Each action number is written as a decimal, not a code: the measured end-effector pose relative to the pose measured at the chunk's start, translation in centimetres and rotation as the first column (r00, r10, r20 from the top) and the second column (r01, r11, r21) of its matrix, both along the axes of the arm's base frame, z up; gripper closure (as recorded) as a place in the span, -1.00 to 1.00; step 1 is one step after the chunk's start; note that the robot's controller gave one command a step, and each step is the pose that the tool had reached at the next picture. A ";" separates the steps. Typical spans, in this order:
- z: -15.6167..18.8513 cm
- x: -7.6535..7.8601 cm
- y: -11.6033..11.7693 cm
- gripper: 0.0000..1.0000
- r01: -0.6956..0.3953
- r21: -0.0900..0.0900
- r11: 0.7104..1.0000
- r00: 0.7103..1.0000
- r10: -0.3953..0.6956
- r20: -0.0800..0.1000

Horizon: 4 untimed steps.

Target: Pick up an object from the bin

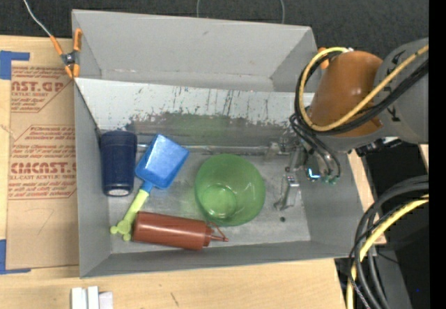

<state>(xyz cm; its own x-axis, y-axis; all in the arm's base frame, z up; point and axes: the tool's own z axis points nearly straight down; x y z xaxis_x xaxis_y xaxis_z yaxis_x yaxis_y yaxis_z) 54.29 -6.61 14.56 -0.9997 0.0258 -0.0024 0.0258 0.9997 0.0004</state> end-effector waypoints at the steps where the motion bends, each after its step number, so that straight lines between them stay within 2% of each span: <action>1: -7.7 -4.9 0.4 -1.00 -0.071 0.001 0.997 0.997 0.071 -0.004; 2: -7.6 -4.6 3.9 -1.00 -0.012 0.001 1.000 1.000 0.012 0.000; 3: -7.5 -4.6 4.2 -1.00 -0.011 0.002 1.000 1.000 0.011 0.000; 4: -3.1 -4.2 9.7 -1.00 -0.054 0.003 0.999 0.999 0.054 0.004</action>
Offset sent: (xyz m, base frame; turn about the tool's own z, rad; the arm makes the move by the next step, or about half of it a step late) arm -0.0456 0.0385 -0.0756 -0.0114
